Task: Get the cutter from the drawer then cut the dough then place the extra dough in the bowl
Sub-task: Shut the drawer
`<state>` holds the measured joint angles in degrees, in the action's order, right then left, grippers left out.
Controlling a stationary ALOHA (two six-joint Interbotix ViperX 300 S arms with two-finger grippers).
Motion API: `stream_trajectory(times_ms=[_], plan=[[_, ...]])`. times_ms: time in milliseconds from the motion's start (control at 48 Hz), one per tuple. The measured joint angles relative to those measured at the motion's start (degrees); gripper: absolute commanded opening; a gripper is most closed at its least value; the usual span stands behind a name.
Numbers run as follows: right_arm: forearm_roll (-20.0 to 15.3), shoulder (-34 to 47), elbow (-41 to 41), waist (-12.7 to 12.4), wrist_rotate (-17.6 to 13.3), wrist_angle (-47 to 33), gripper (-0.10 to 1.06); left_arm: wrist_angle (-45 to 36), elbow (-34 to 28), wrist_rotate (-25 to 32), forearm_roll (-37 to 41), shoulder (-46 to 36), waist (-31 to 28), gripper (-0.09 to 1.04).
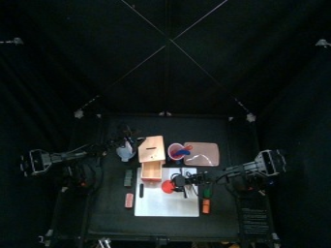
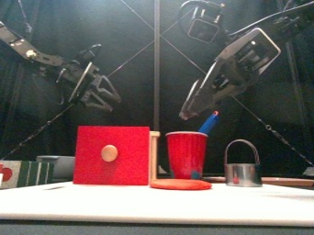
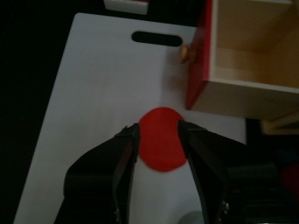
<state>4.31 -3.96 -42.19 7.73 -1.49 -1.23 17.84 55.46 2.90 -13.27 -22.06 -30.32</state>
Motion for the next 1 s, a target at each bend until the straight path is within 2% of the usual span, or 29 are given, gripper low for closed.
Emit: stream_trajectory(times_ms=[188,417,562,729,854,1000], plan=[[-2.99,6.59,5.19,2.90,0.18,-0.35,0.51,-10.99,-6.33,0.53,1.23,4.39,-7.12,0.87],[-2.72,10.99,9.49,3.96,0.70,-0.35,0.28,-23.20,-18.63,0.70,8.53,15.29,-8.00,0.70],[-1.85,13.97,12.04,3.87,0.79,-0.44,0.27,-28.56,-25.58,0.88,13.71,23.47,-8.09,0.68],[-0.62,17.05,14.15,3.25,0.97,-0.44,0.27,-30.23,-28.04,0.88,16.70,27.77,-8.09,0.68],[0.79,18.54,15.21,1.14,1.05,-0.44,0.27,-30.15,-28.04,0.88,17.40,28.30,-8.09,0.68],[3.87,18.98,15.47,-2.46,0.97,-0.44,0.27,-29.97,-27.51,0.88,17.84,28.30,-8.09,0.68]])
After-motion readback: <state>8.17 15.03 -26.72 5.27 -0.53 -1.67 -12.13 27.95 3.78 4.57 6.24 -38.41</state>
